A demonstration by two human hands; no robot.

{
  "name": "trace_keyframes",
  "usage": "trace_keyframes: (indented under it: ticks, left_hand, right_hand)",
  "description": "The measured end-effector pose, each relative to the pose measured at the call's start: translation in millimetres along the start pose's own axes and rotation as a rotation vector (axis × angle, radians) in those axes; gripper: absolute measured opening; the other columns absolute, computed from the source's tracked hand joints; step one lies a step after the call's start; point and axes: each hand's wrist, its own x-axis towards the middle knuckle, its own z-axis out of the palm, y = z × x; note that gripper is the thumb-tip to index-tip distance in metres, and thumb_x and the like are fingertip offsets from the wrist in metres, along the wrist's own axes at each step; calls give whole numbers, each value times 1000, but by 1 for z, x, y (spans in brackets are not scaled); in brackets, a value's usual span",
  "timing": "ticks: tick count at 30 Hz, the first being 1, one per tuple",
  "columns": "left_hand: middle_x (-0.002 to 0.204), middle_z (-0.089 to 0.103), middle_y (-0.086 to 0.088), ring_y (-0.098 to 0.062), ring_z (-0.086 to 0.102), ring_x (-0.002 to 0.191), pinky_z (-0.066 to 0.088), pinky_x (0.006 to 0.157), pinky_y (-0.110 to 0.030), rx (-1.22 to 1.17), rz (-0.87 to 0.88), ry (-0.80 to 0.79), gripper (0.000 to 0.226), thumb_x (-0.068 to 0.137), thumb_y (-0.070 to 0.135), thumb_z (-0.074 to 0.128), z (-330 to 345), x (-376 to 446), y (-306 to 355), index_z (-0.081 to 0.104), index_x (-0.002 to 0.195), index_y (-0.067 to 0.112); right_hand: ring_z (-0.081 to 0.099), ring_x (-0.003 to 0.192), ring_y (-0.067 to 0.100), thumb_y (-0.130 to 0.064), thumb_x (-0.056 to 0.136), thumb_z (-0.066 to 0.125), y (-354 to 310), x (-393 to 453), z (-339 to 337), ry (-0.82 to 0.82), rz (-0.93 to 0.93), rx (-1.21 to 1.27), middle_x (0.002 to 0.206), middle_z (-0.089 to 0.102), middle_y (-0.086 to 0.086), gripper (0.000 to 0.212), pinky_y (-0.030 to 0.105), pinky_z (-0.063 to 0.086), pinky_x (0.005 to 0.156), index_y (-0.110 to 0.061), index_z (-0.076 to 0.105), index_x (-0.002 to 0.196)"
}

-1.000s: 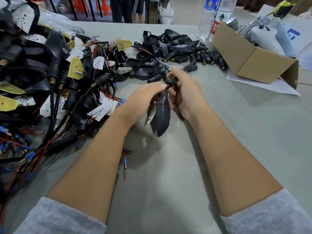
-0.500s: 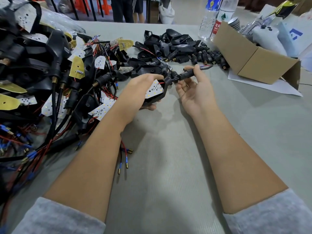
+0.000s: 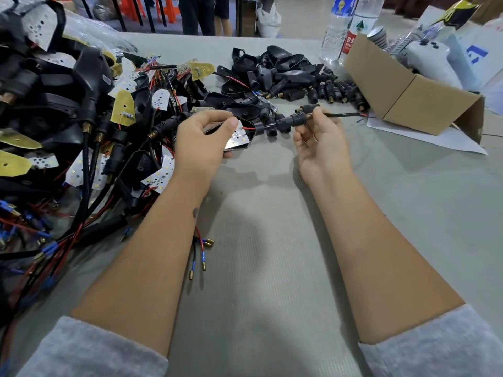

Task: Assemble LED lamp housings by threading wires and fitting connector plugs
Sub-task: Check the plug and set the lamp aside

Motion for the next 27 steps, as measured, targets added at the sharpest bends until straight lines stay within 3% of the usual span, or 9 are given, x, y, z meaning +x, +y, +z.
trace_keyframes:
  ticks: [6,14,20,23,27]
  left_hand:
    - [88,66,10,-1,61,78,49,54,-15,25,-2,70,9,91,20,68,-1,2,1,67,85,26]
    - [90,64,10,-3,59,77,49,54,-14,17,-32,79,8,93,23,66,-2,3,2,66,85,26]
    - [96,64,5,-15,62,90,50,54,-14,3,-69,60,7,93,29,66,-3,4,3,67,86,26]
    - [108,67,-7,-19,64,94,51,57,-16,-70,-102,68,8,93,28,66,-3,5,4,68,90,20]
    - [93,72,-7,-15,67,82,53,66,-20,-266,-188,62,13,93,20,67,-8,7,6,69,93,8]
  right_hand:
    - [49,53,9,-7,93,64,2,1,0,52,-103,-82,65,53,3,22,18,46,54,-9,53,74]
    - [62,57,12,-12,100,54,5,-2,1,22,-149,-174,67,62,6,16,21,52,57,-7,49,85]
    - [65,53,12,-12,103,45,5,-3,1,-14,-130,-171,68,62,11,9,22,54,53,-3,46,100]
    - [66,52,12,-11,103,45,4,-4,1,-28,-122,-159,68,62,11,11,22,54,53,0,47,106]
    - [66,52,13,-10,104,44,2,-5,1,-33,-108,-122,64,63,10,12,23,55,53,1,47,106]
